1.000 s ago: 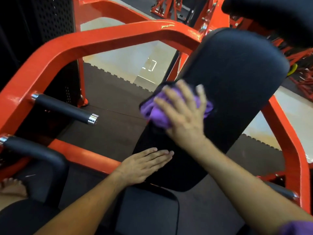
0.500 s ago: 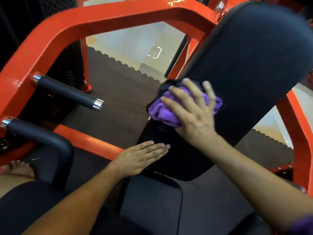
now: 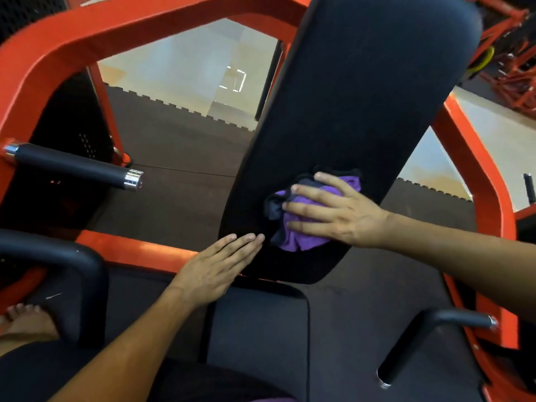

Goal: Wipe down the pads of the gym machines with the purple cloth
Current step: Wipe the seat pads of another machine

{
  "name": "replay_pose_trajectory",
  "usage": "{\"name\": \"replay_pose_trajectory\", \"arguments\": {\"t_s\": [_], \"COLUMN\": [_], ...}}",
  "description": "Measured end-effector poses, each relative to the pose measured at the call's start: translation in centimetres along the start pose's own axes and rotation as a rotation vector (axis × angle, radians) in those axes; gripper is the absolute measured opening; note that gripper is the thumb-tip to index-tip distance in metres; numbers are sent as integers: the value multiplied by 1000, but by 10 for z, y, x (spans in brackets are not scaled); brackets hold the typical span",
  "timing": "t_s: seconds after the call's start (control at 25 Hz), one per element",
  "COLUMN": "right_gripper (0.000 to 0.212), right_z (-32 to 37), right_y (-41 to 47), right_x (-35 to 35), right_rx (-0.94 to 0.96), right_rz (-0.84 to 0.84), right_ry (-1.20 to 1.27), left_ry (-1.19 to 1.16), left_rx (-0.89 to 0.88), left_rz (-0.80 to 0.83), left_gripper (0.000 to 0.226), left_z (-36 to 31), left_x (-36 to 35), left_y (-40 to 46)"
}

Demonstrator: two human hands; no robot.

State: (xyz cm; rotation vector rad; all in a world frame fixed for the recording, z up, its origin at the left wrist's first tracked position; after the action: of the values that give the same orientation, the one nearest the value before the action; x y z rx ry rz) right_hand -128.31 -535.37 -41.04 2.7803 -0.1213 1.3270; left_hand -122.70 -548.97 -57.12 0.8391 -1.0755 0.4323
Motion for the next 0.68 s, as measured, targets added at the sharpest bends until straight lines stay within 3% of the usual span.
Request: {"name": "replay_pose_trajectory", "arguments": {"t_s": [0.12,0.24,0.4,0.56,0.68], "right_gripper": [37,42,53,63,73], "right_z": [-39,-13,68,101,103], "right_y": [-33,-57,-61,-50,-23], "right_x": [25,14,-36,-45,-35], "right_rx": [-393,-799,-881,-1010,-1137], "right_rz": [-172,-351,-217,-109,-139], "right_ry": [-4,64,321,691,948], "left_ry": [-68,-82,-143,-210,-255], "left_rx": [56,55,-17,-78,6], "left_rz": [-35,-20,58,-14,-80], "left_gripper": [83,79,63,39,27], "left_z": [-5,-13,-22,-15,9], "left_x": [17,19,13,27,39], "left_y": [18,38,36,27,20]}}
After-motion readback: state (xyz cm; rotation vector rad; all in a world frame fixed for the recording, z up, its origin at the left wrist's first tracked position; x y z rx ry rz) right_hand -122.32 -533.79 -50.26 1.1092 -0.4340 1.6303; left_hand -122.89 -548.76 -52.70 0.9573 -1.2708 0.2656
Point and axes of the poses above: each hand's wrist, its own y-axis towards the middle knuckle, its own x-axis out of the back of the hand, z = x × y, the point moved 9 cm from there along y, towards the middle knuckle, and after that the axes turned 3 degrees about -z, right-handed, at the moved point
